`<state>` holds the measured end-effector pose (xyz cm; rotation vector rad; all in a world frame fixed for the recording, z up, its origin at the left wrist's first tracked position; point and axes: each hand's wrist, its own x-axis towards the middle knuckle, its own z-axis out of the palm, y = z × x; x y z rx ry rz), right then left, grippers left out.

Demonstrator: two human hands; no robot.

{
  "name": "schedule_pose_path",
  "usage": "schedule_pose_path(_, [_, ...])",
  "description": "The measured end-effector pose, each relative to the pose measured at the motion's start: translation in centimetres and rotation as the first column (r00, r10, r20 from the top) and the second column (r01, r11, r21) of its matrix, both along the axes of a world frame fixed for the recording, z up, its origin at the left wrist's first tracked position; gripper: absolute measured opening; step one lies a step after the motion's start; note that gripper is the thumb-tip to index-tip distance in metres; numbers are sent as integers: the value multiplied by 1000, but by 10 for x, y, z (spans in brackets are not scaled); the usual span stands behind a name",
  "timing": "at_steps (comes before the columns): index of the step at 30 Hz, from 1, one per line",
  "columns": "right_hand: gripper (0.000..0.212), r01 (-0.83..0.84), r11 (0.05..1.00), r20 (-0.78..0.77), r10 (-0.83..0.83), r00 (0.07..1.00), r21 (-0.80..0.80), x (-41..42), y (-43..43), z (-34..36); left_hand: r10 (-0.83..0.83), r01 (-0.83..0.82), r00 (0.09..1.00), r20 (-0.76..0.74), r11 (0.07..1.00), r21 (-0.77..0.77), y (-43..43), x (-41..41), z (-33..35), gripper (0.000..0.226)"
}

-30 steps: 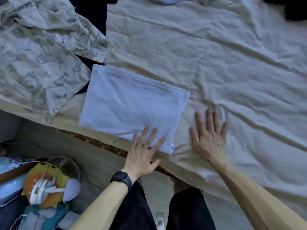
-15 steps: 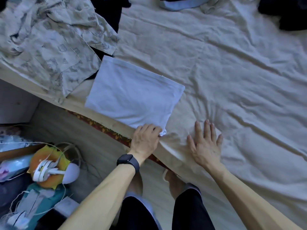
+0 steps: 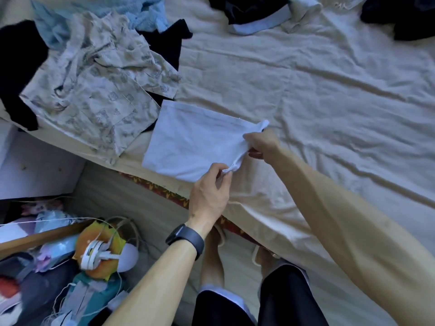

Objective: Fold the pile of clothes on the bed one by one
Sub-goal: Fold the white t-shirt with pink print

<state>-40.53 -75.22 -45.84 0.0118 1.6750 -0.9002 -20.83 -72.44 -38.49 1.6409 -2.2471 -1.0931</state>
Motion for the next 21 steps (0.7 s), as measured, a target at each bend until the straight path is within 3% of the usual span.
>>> schedule_pose_path(6, [37, -60, 997, -240, 72, 968, 56, -2, 0, -25, -32, 32, 999, 6, 999, 6, 0, 12, -7, 7])
schedule_pose_path(8, [32, -55, 997, -305, 68, 950, 51, 7, -4, -15, -26, 26, 1000, 3, 999, -19, -2, 21, -11, 6])
schedule_pose_path(15, [22, -64, 998, -407, 54, 912, -11, 55, -61, 24, 381, -378, 923, -42, 923, 79, -43, 63, -11, 6])
schedule_pose_path(21, [10, -119, 993, -365, 120, 923, 24, 107, -148, 26, 512, -512, 858, 46, 844, 161, -112, 114, -28, 15])
